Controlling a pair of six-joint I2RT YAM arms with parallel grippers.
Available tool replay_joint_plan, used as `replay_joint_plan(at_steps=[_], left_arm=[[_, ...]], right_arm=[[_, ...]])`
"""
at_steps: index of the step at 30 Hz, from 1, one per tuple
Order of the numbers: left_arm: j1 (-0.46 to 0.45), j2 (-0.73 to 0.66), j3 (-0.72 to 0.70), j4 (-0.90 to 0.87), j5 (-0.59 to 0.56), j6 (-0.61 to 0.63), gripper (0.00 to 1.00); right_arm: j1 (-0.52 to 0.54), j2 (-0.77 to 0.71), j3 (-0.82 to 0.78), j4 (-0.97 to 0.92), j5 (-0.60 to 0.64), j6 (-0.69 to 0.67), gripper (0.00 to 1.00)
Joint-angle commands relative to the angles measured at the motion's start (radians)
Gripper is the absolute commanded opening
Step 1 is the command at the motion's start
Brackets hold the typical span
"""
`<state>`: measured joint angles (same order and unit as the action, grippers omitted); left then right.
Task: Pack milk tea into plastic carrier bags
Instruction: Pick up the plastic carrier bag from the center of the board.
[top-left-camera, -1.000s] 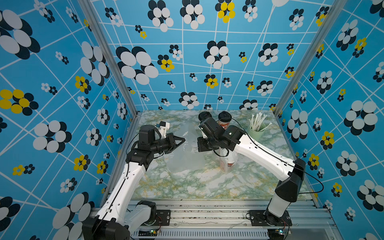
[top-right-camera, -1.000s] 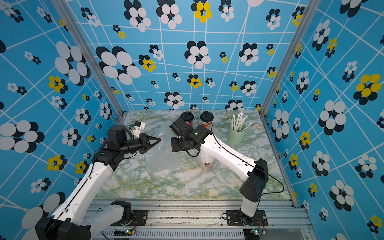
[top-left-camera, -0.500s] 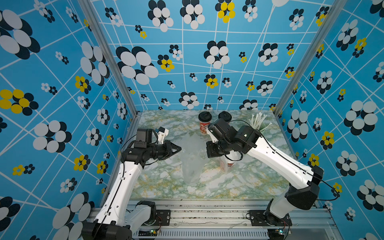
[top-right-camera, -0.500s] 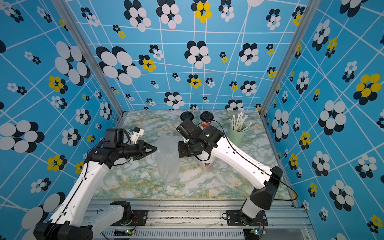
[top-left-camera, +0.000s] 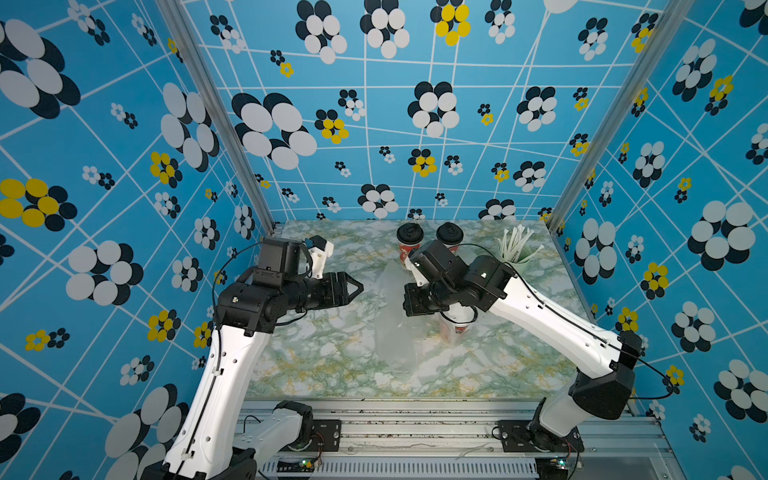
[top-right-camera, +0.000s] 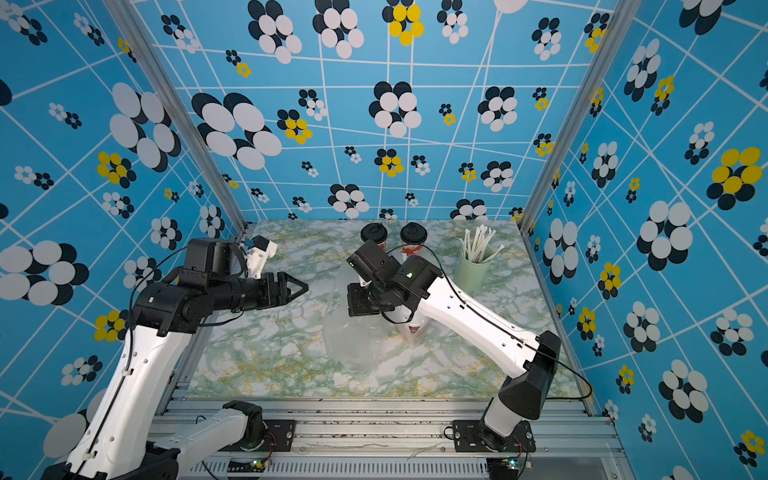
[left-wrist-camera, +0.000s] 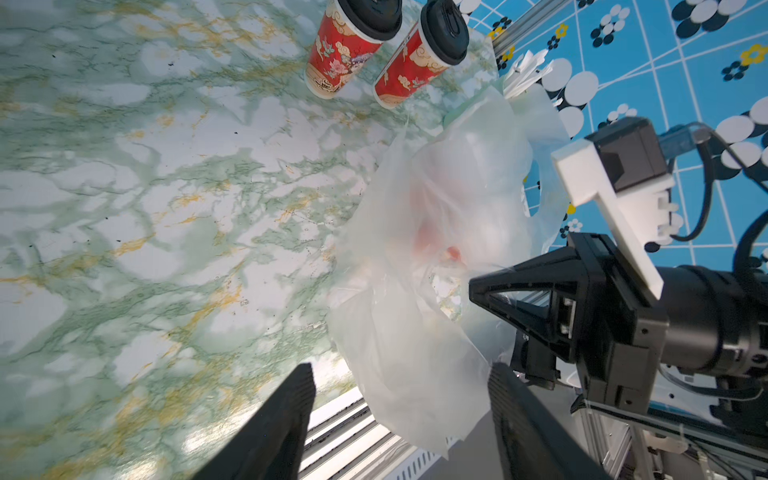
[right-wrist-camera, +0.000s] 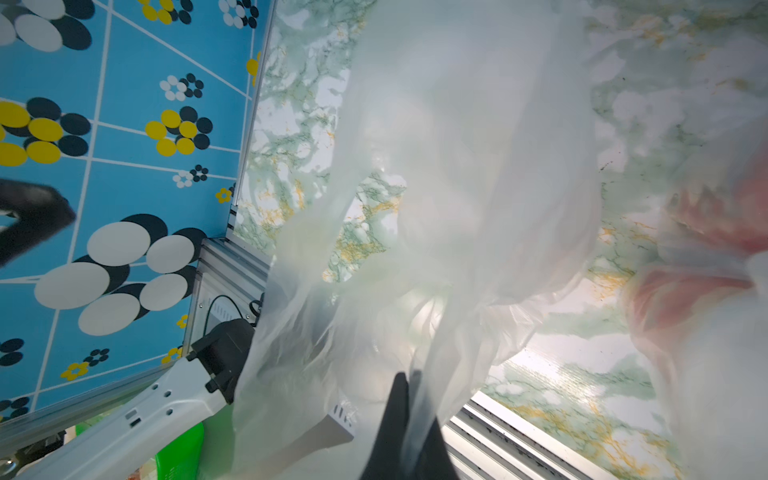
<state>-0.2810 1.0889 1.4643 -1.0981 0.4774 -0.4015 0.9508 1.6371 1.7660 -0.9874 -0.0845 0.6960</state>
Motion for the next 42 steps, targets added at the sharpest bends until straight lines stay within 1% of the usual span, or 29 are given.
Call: replay_joint_plan(at_steps=[1,3,6,8,11,13,15,20,21,24,27,31,36,37,38,42], left_arm=[[-0.124,0.040,0.005,-0.083,-0.185,-0.045,0.75],[-0.186,0.066,-0.023,-0.059,-0.203,-0.060,0.81],[-0.245,0.130,-0.032,-0.044,-0.215,-0.046,0.83],[-0.273,0.182,-0.001,-0.070,-0.258,0.003,0.84],[-0.278,0.237,0.003,-0.050,-0.252,0.123,0.83],[-0.275,0.275,0.027,-0.042,-0.247,0.179,0.76],[-0.268,0.326,0.077,-0.050,-0.225,0.213,0.67],[-0.252,0.408,0.162,-0.071,-0.168,0.256,0.46],[-0.248,0.419,0.174,-0.079,-0.161,0.260,0.37],[-0.247,0.430,0.195,-0.105,-0.134,0.273,0.21],[-0.247,0.416,0.197,-0.127,-0.125,0.270,0.07],[-0.245,0.359,0.181,-0.137,-0.134,0.245,0.00],[-0.242,0.278,0.136,-0.119,-0.151,0.166,0.00],[-0.241,0.264,0.121,-0.114,-0.157,0.151,0.00],[-0.241,0.249,0.103,-0.103,-0.159,0.136,0.00],[-0.241,0.208,0.028,-0.047,-0.163,0.075,0.00]], right_arm=[[0.006,-0.015,-0.029,0.039,-0.020,0.028,0.00],[0.008,-0.017,-0.038,0.047,-0.024,0.030,0.00],[0.009,-0.024,-0.049,0.052,-0.032,0.031,0.00],[0.009,-0.031,-0.057,0.053,-0.033,0.029,0.00],[0.009,-0.050,-0.080,0.059,-0.032,0.030,0.00],[0.009,-0.058,-0.089,0.058,-0.031,0.030,0.00],[0.009,-0.064,-0.094,0.049,-0.028,0.028,0.00],[0.009,-0.097,-0.124,0.047,-0.007,0.032,0.00],[0.009,-0.102,-0.130,0.045,0.000,0.034,0.00],[0.006,-0.113,-0.131,0.022,0.029,0.025,0.00],[-0.008,-0.133,-0.132,0.007,0.056,0.016,0.00],[-0.047,-0.155,-0.139,-0.016,0.084,-0.006,0.00],[-0.097,-0.166,-0.156,-0.028,0.065,-0.028,0.00],[-0.100,-0.166,-0.156,-0.031,0.064,-0.031,0.00],[-0.102,-0.166,-0.191,-0.031,0.062,-0.035,0.00],[-0.107,-0.149,-0.203,-0.020,0.034,-0.037,0.00]])
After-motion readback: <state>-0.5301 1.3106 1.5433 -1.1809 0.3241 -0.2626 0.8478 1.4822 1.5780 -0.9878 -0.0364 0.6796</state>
